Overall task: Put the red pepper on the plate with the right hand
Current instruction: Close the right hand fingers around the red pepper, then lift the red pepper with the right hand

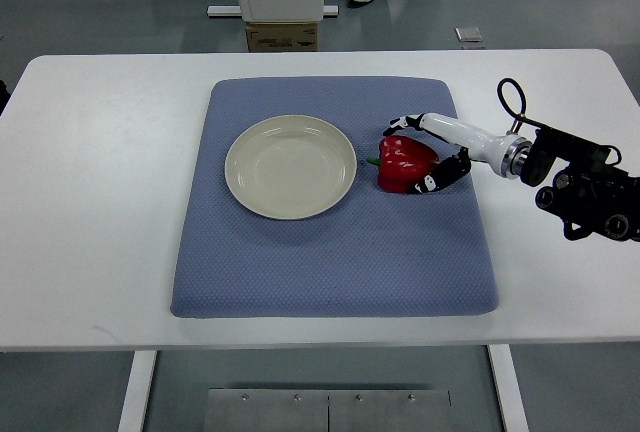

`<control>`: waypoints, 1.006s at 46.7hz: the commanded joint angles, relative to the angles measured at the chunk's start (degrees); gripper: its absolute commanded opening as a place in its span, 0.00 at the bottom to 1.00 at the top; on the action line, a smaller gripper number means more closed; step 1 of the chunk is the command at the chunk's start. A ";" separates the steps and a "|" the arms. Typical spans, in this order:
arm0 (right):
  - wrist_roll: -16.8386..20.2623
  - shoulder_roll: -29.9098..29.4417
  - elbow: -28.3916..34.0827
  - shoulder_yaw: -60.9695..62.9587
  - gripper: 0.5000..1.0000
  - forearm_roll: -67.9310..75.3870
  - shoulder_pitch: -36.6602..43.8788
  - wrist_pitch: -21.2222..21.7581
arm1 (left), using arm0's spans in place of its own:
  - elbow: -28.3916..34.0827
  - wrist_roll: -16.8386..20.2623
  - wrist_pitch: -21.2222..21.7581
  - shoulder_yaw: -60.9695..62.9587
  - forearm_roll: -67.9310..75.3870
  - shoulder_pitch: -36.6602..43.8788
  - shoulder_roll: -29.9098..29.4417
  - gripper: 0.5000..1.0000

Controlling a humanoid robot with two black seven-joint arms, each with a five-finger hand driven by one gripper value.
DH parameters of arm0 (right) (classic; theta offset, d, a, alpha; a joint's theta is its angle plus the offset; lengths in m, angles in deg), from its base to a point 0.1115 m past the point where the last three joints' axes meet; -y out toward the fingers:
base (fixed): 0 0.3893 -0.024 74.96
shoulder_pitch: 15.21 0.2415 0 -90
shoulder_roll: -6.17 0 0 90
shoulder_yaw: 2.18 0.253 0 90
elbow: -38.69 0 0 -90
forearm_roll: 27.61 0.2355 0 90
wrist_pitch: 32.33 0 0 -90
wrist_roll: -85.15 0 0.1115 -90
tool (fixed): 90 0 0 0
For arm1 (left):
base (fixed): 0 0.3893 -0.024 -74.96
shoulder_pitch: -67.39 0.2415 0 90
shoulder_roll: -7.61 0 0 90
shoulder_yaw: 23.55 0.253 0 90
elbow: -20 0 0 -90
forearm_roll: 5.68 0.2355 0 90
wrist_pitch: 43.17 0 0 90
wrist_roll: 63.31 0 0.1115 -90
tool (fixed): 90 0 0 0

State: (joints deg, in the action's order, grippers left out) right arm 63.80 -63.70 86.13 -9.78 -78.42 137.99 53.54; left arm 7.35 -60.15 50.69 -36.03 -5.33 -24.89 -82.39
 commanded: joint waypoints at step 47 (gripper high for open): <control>2.01 0.09 0.11 -0.58 0.00 0.09 4.65 0.09 | 0.00 0.00 0.00 0.00 0.00 0.00 0.00 1.00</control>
State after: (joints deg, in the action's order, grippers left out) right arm 65.85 -63.61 86.16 -10.33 -78.33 142.64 53.63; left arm 7.35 -60.15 50.69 -36.03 -5.33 -24.89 -82.39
